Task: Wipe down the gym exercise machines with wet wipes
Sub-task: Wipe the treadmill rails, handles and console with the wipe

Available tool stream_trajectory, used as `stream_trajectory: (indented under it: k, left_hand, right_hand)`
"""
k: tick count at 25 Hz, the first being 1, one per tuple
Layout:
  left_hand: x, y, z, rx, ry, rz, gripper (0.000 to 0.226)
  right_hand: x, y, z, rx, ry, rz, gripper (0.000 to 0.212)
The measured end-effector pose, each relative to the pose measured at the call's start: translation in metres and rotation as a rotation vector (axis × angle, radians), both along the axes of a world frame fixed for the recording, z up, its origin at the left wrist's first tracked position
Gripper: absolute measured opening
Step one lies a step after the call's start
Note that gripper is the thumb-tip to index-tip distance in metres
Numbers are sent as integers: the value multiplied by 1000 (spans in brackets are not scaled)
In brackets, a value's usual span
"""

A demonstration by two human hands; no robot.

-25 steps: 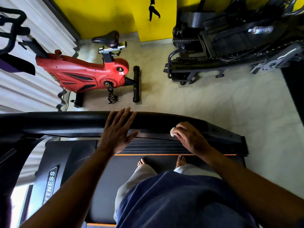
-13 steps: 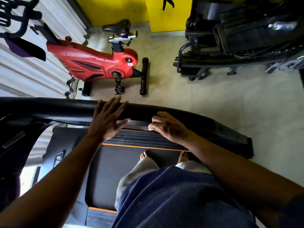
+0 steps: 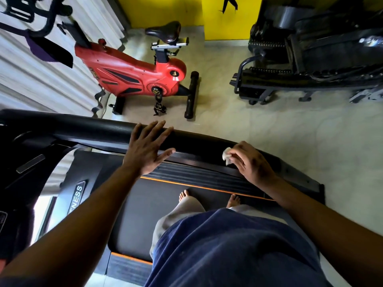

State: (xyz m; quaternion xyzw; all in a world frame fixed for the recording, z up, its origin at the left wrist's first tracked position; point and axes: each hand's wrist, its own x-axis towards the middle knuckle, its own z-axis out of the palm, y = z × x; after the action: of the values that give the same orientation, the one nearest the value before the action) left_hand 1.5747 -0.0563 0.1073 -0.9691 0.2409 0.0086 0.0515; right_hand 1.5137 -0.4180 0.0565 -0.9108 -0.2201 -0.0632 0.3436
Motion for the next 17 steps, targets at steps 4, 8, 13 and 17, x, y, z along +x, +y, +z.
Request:
stream_trajectory:
  k: [4, 8, 13, 17]
  left_hand:
    - [1, 1, 2, -10, 13, -2, 74]
    - [2, 1, 5, -24, 54, -16, 73]
    - [19, 42, 10, -57, -10, 128, 73]
    - [26, 62, 6, -36, -80, 187, 70]
  right_hand:
    - [52, 49, 12, 45, 55, -24, 10]
    - [91, 92, 31, 107, 261, 43, 22]
    - [59, 57, 20, 156, 125, 147, 23]
    - [81, 50, 24, 196, 388, -39, 15]
